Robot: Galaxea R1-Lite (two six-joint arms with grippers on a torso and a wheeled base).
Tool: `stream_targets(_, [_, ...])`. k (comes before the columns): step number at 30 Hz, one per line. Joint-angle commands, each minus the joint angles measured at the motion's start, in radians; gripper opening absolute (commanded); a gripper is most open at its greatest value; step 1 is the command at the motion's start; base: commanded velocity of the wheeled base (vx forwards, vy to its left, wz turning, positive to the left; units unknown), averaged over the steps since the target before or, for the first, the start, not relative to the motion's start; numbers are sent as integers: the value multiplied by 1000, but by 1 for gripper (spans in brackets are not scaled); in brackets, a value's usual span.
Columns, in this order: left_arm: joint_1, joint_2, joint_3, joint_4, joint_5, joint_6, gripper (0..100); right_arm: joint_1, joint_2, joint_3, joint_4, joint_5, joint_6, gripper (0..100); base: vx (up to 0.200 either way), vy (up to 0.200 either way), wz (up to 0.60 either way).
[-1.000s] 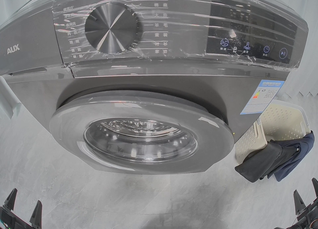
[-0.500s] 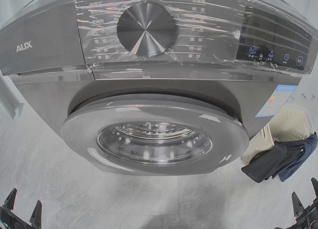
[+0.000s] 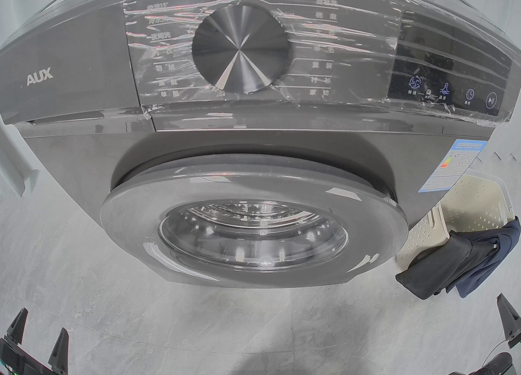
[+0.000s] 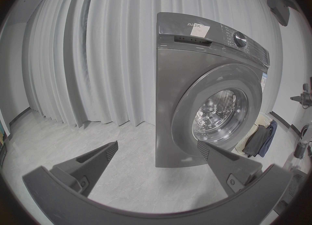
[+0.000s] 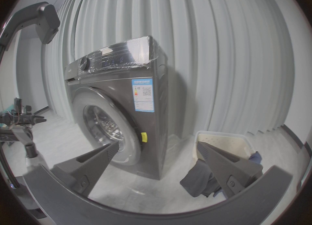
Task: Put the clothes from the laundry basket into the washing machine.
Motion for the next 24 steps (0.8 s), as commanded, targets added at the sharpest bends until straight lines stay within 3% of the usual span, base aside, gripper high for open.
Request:
stream_targets(1, [1,-13,18,0,-2,0,100,48,434,-59,-92,170,-11,100,0,0,0])
stream_targets(3, [1,-13,18,0,-2,0,100,92,514,-61,-165,170,0,100,0,0,0])
stream_targets(6, [1,-13,18,0,-2,0,100,219,614,-64,-260,154,55,100,0,0,0])
stream_targets(13, [1,-13,18,0,-5,-2,100,482,841,-115,-440,-57,232,100,0,0,0])
stream_targets(17, [1,-13,18,0,-7,-2,100,526,922,-168,-460,-113,249,100,0,0,0])
stream_targets(24, [1,-13,18,0,-7,-3,100,525,1023,-237,-466,-116,243,100,0,0,0])
